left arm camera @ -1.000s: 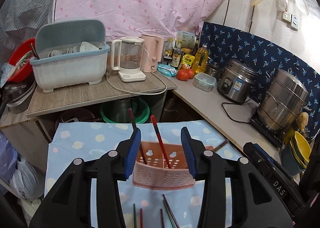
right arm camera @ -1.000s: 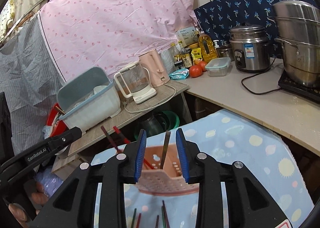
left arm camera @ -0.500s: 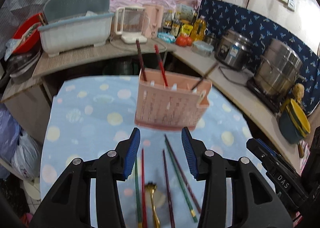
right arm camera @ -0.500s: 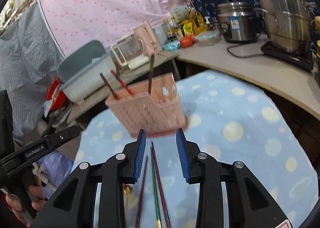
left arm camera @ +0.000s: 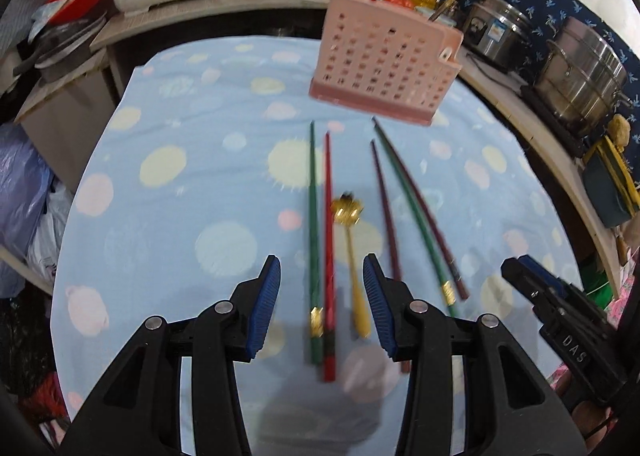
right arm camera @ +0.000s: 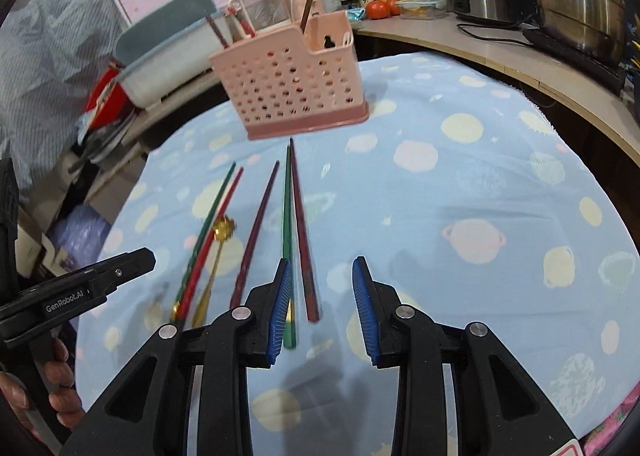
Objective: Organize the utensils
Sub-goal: 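Move both tools back down to the remaining utensils, then grasp a green chopstick with the left tool while the right tool grasps a dark red chopstick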
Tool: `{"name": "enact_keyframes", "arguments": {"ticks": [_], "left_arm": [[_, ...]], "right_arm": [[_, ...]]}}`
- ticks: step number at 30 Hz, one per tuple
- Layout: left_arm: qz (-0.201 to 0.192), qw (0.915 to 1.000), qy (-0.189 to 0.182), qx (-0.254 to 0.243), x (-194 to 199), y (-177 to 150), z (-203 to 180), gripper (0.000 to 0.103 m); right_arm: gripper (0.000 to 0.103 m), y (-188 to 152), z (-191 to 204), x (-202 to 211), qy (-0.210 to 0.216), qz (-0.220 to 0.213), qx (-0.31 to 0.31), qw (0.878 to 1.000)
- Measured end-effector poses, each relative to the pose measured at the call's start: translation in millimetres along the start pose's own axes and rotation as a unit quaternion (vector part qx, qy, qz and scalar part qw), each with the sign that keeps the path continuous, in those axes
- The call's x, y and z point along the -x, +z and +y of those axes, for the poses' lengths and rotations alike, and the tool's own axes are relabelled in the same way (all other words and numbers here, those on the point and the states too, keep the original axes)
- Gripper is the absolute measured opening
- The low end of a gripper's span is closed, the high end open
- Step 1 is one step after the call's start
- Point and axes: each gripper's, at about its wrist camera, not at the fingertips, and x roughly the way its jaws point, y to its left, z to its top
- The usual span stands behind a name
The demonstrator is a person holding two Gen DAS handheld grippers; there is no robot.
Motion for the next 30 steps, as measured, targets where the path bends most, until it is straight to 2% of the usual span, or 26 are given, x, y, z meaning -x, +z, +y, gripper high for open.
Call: {"name": "enact_keyframes", "arguments": {"ticks": [6, 11, 20, 30], "left_arm": [[0.016, 0.9998, 0.011, 0.009, -2.3, -31.8, 17.4, 0.041], [0.023, 0.9996, 0.015, 0.008, -4.3, -43.6, 23.1, 0.041], [0.029, 0.9995, 0.011, -0.007, -13.3, -43.4, 10.9, 0.04], [0.027, 0.9993, 0.025, -0.009, -18.2, -40.4, 14.2, 0.041]], "right_arm": [[0.031, -17.0, 1.1, -9.0, -0.004, 0.018, 0.007, 1.0], [0.031, -26.5, 3.1, -11.6, -0.004, 0.027, 0.011, 1.0], [0.031, -26.8, 3.0, -10.2, -0.005, 0.025, 0.01, 1.0], [0.031, -25.1, 3.2, -13.6, -0.003, 0.028, 0.011, 1.0]]}}
